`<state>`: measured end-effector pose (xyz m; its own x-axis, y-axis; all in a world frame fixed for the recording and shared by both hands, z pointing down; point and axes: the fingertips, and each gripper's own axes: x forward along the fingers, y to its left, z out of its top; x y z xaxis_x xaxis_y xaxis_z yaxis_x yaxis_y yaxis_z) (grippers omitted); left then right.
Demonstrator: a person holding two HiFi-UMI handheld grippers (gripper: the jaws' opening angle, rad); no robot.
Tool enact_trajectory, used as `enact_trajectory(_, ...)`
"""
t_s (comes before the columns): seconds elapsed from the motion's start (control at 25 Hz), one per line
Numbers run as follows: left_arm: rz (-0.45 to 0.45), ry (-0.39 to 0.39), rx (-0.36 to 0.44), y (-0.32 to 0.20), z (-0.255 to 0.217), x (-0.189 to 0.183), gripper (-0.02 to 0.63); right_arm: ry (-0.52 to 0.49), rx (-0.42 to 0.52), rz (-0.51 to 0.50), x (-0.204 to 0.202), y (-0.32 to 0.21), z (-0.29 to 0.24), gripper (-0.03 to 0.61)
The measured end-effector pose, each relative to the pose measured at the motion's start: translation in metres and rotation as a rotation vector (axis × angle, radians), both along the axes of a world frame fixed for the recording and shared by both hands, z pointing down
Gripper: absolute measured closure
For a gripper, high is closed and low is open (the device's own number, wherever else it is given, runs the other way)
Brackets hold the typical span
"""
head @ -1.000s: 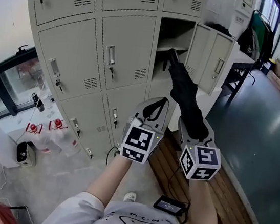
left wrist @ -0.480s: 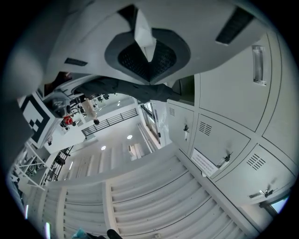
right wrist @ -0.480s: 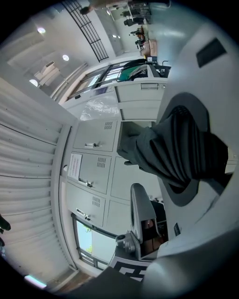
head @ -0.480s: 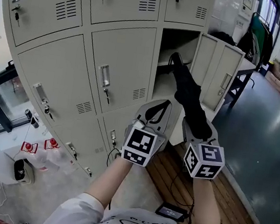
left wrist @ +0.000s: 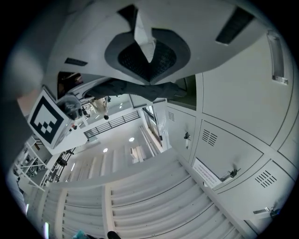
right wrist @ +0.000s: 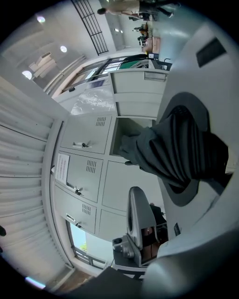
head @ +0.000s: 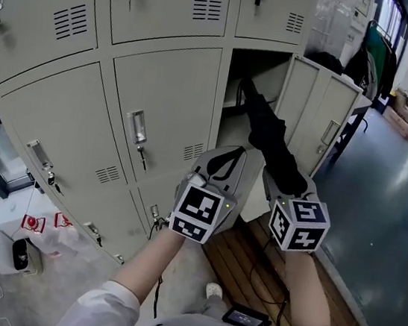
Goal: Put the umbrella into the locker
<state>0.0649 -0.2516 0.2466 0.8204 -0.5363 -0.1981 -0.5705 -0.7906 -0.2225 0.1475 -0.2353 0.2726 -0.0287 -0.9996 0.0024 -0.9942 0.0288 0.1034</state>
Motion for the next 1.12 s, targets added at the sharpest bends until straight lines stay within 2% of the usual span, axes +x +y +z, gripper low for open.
enact_trajectory(0.16, -0.021, -0.029, 0.022, -0.029, -0.002, 0.017, 0.607, 0.03, -0.005, -0.038, 0.019, -0.039, -0.018, 0.345)
enact_trajectory(0.72, -0.151, 0.005, -0.001, -0.143, -0.016, 0.083, 0.607, 0.044, -0.098, -0.216, 0.077, -0.176, -0.038, 0.344)
enact_trajectory(1.0, -0.227, 0.032, -0.014, -0.172, -0.015, 0.092, 0.607, 0.034, -0.155, -0.322, 0.081, -0.237, -0.042, 0.344)
enact_trajectory(1.12, -0.254, 0.021, -0.016, -0.183, -0.01, 0.09, 0.607, 0.019, -0.169, -0.366, 0.075, -0.26, -0.044, 0.344)
